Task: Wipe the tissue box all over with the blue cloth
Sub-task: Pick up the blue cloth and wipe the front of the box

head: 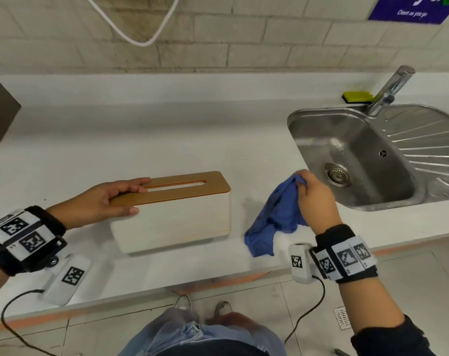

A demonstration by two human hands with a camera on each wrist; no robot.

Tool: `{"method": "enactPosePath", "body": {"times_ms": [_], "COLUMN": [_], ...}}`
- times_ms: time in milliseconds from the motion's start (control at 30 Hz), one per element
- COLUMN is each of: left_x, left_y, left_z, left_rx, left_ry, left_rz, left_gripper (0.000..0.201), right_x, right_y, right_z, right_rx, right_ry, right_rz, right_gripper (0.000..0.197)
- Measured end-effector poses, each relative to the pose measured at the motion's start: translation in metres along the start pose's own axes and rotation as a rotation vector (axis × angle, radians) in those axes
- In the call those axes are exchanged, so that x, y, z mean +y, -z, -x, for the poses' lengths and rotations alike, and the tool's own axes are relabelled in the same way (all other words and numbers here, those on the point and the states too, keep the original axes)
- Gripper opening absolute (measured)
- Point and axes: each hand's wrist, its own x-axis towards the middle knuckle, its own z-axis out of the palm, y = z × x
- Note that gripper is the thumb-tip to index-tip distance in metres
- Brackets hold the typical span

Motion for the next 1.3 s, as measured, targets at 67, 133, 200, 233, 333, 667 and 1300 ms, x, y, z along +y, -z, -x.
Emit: {"method": "enactPosePath", "body": {"times_ms": [67, 133, 200, 233, 333, 667, 1300], "left_x": [0.000, 0.001, 0.002, 0.002, 0.002, 0.003, 0.007], "left_y": [0.000, 0.000, 0.001, 0.001, 0.001, 0.001, 0.000], "left_z": [0.000, 0.000, -0.001, -0.001, -0.002, -0.001, 0.000], "left_rx": [0.002, 0.002, 0.004, 0.006, 0.009, 0.010, 0.001], "left_ry": [-0.002, 0.001, 0.006, 0.009, 0.015, 0.030, 0.051], "left_rz": [0.002, 0.003, 0.017, 0.023, 0.041, 0.043, 0.045], "left_gripper": [0.056, 0.056, 0.056, 0.056, 0.057, 0.058, 0.056], "right_x": [-0.014, -0.027, -0.038, -0.044, -0.055, -0.005, 0.026], "right_y": [0.014, 0.028, 0.042, 0.048, 0.055, -0.040, -0.089], "right_z": [-0.014, -0.025, -0.032, -0.032, -0.023, 0.027, -0.033], "right_rx": [0.055, 0.132, 0.207, 0.243, 0.249, -0.618, -0.463], "right_ry": [-0.008, 0.035, 0.103, 0.131, 0.198, -0.065, -0.033], "right_rz": [-0.097, -0.124, -0.130, -0.129, -0.139, 0.035, 0.371], "right_gripper": [0.018, 0.019, 0.018, 0.017, 0.014, 0.026, 0.089]}}
